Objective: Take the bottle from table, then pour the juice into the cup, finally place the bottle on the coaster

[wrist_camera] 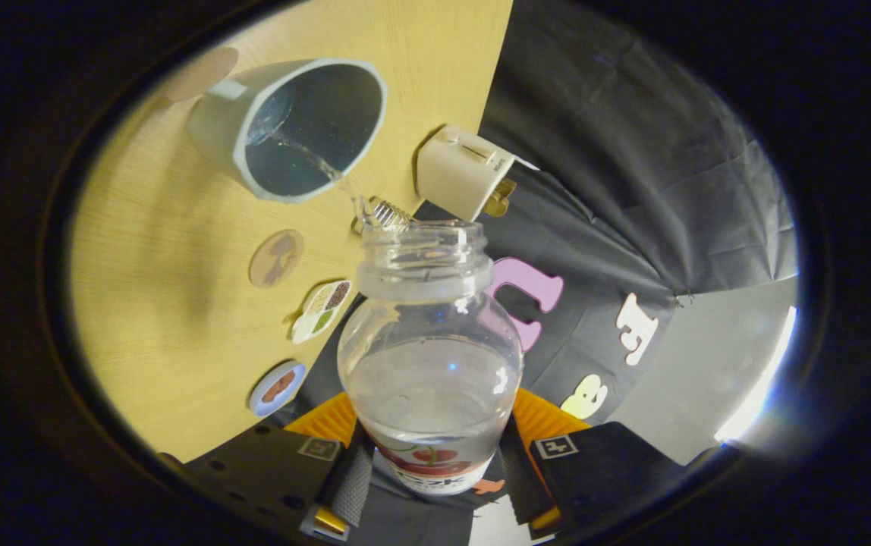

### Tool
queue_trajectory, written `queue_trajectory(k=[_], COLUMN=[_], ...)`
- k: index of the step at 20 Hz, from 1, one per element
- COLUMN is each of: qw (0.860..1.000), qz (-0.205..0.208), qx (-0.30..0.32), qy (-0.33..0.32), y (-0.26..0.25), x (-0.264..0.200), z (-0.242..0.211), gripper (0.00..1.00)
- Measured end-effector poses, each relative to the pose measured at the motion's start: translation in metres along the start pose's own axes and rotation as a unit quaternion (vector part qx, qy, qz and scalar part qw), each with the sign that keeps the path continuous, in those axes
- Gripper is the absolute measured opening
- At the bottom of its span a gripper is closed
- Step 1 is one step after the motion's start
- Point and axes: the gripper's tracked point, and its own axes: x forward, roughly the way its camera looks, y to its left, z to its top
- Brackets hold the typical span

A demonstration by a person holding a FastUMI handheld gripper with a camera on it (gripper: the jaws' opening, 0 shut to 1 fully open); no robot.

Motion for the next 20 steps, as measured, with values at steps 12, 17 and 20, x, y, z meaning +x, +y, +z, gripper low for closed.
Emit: queue_trajectory(k=[12, 17, 20], qw=[0.999, 1.0, 1.0], qz=[0.003, 0.002, 0.011], qx=[-0.031, -0.023, -0.007], qy=[0.006, 0.008, 0.012], y=[-0.023, -0.023, -0.018], x=[0.003, 0.001, -0.003], z=[0.003, 0.008, 0.007], gripper=[0.77, 0.77, 0.77])
